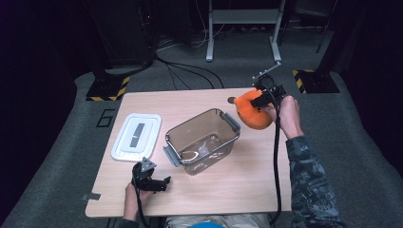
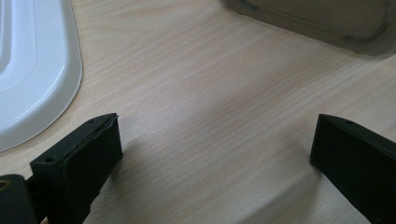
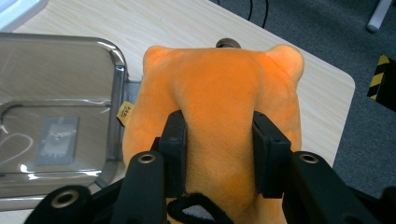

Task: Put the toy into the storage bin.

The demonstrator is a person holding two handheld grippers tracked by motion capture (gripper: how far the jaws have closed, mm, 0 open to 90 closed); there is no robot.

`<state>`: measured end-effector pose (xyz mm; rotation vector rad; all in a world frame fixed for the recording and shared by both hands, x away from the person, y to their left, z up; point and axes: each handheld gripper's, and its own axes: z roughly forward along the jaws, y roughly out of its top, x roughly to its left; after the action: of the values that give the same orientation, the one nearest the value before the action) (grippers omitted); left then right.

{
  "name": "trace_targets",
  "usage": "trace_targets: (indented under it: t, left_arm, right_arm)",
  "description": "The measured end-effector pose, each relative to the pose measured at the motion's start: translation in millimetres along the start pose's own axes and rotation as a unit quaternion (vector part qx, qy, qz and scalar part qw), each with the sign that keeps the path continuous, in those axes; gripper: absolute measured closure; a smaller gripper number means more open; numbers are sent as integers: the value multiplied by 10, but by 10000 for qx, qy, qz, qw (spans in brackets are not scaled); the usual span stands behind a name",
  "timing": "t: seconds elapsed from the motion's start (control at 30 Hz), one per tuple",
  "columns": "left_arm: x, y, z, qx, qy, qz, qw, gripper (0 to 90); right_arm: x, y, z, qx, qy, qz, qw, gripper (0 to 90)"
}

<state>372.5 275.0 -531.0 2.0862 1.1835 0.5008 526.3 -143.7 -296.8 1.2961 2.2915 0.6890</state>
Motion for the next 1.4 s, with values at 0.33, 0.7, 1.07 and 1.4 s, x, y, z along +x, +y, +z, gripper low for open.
trace_targets:
  t: [0.33, 0.7, 1.07, 1.4]
  left_arm:
    - [0, 0, 0, 0, -1, 0, 10000, 17]
    - [3, 0, -3, 21, -6, 27, 10000, 18]
    - [0, -2, -1, 13, 7, 19, 10000, 18]
    - [0, -2, -2, 14, 9, 24, 10000, 19]
  right_arm:
    - [178, 156, -75, -63, 128, -173, 9997, 619]
    - [352, 278, -104, -180, 347, -356, 9986, 619]
    - [555, 342, -114, -226, 574, -550, 9966, 619]
    - [770, 403, -33, -257, 823, -648, 9942, 620]
